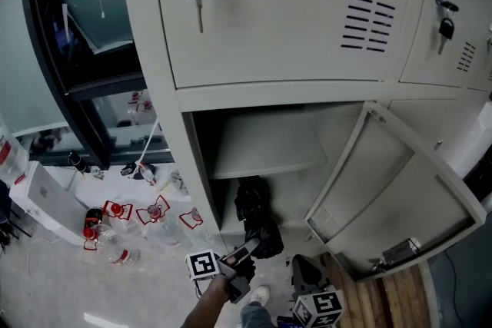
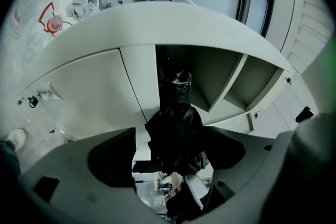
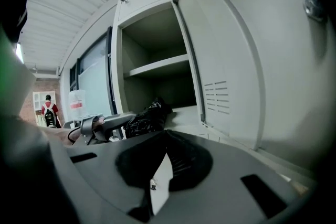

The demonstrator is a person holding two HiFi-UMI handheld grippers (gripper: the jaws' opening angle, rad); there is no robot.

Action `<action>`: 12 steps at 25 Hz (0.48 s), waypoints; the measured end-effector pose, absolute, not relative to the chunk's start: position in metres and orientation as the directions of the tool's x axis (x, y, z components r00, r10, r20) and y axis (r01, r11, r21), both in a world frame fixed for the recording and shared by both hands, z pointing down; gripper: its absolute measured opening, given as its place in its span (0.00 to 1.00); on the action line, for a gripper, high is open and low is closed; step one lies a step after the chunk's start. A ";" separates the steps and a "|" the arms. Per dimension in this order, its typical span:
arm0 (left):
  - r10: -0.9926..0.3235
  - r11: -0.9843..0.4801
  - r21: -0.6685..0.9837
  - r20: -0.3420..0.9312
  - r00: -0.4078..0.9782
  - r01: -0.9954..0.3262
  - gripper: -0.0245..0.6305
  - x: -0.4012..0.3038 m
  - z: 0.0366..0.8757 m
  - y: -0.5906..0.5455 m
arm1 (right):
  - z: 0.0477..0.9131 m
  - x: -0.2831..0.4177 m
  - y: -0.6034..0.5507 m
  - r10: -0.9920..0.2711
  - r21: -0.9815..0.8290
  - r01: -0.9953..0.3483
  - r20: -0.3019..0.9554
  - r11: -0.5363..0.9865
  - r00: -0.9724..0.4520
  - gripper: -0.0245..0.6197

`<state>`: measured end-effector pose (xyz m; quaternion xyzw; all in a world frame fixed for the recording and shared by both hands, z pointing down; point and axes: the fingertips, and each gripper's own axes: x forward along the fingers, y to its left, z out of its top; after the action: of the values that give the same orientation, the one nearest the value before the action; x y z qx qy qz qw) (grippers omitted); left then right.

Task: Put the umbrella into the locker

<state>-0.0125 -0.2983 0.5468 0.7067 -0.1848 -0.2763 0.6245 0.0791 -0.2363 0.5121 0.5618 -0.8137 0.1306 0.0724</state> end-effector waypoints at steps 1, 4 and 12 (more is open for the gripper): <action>-0.612 -0.157 0.985 -0.152 0.776 0.069 0.59 -0.017 0.547 -0.294 | 0.509 0.078 -0.235 -0.898 -0.135 -0.932 0.251 0.338 -0.362 0.04; -0.635 -0.193 0.980 -0.094 0.767 -0.039 0.59 -0.031 0.553 -0.279 | 0.506 0.076 -0.230 -0.896 -0.121 -0.928 0.243 0.352 -0.372 0.04; -0.797 -0.358 0.646 0.165 0.581 -0.675 0.31 -0.083 0.550 -0.250 | 0.500 0.062 -0.212 -0.882 -0.084 -0.914 0.243 0.397 -0.405 0.04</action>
<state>-0.0832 -0.2505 0.5502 0.8193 -0.4489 -0.0884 0.3455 0.0616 -0.2120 0.5003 0.5396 -0.8319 0.1021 0.0796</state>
